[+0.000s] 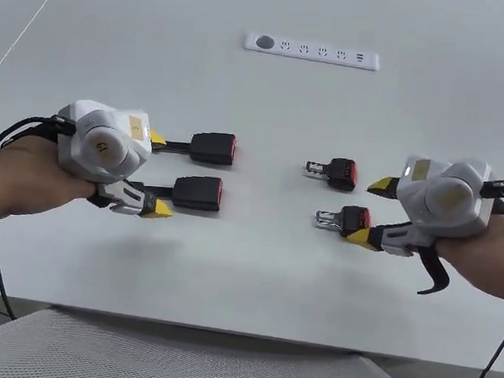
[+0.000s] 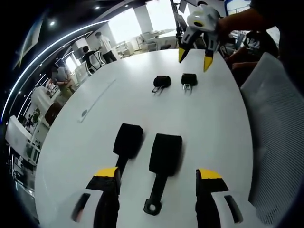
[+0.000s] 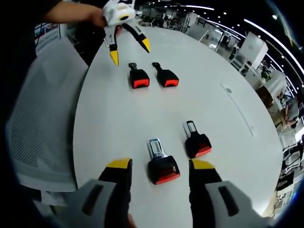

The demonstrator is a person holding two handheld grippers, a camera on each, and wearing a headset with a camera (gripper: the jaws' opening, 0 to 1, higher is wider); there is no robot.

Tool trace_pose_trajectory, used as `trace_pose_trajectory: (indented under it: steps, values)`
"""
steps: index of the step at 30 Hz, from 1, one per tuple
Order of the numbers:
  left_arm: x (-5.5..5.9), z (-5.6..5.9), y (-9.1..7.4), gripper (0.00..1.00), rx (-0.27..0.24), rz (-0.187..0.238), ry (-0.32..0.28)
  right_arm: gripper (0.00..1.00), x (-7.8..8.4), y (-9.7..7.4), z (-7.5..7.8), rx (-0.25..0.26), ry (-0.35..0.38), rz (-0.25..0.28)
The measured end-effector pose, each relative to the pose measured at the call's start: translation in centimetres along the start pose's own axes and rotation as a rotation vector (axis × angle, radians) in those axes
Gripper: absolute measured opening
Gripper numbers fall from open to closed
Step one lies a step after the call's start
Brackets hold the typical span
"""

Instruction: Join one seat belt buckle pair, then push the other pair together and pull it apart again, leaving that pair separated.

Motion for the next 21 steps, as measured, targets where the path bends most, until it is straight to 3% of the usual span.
trace_pose_trajectory:
  steps: [10,16,21]
  values:
    - [0.0,-0.2,1.5,0.63,0.044,-0.02,0.022,0.43,1.1,0.8,0.5,-0.038,-0.004,-0.024]
    - [0.1,-0.2,2.2,0.57,0.069,-0.04,0.034,0.41,1.5,1.5,0.3,-0.088,-0.013,-0.04]
    - [0.1,0.2,2.9,0.57,0.103,-0.054,0.043,0.41,1.7,2.1,0.5,-0.1,-0.018,-0.052]
Point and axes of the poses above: the centre of the closed fingertips' face, and the gripper's own axes: y roughly forward along the fingers, z roughly to its right, x roughly out of its underside, the point moved 3 cm from there along -y, roughly backward along the fingers
